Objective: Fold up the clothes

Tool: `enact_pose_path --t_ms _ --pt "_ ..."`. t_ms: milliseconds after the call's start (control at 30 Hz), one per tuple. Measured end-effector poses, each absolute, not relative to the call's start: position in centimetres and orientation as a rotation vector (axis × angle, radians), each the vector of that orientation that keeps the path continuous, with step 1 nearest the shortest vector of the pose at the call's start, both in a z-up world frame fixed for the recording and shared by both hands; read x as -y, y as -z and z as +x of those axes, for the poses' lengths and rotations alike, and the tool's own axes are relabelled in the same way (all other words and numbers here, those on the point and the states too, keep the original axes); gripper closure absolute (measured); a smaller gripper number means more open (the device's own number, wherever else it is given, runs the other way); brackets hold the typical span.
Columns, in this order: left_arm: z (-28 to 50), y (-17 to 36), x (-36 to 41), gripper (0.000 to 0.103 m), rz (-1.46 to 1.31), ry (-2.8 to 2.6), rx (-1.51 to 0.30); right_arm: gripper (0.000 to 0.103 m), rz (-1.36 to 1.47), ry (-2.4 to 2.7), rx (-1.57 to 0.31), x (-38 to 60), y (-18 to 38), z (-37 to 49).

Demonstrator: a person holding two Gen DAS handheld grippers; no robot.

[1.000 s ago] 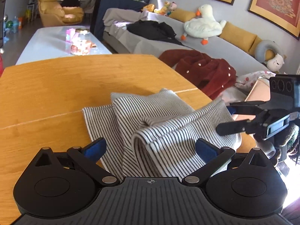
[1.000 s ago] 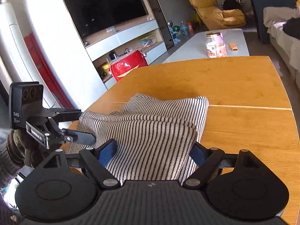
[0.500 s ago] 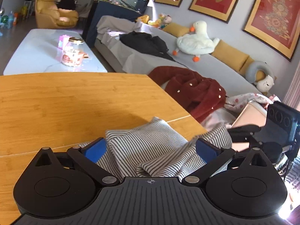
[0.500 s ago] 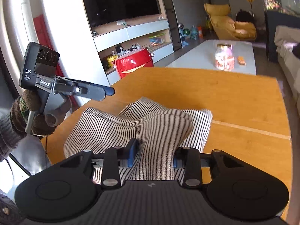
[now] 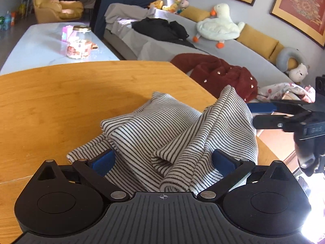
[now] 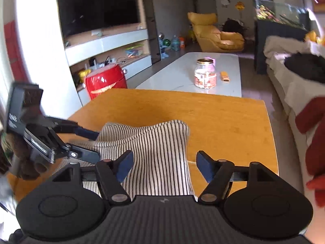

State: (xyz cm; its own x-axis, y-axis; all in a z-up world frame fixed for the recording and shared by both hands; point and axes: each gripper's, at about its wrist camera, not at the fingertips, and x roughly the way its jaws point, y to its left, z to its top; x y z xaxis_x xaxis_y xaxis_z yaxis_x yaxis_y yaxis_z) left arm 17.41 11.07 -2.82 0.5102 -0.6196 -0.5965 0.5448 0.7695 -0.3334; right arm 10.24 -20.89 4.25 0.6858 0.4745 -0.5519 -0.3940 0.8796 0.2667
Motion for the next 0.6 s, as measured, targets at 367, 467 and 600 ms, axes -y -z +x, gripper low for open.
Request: enact_pose_path --t_ms 367,467,600 --pt "15.2 0.9 -12.6 0.000 -0.114 0.644 -0.687 0.031 0.734 -0.495 -0.843 22.1 4.1 11.8" --pt "14.6 0.4 -13.0 0.000 -0.116 0.628 -0.667 0.032 0.730 -0.506 -0.813 21.8 4.7 12.3" --pt "16.3 -0.6 -13.5 0.000 -0.133 0.579 -0.640 0.032 0.709 -0.524 -0.775 21.8 5.0 12.1"
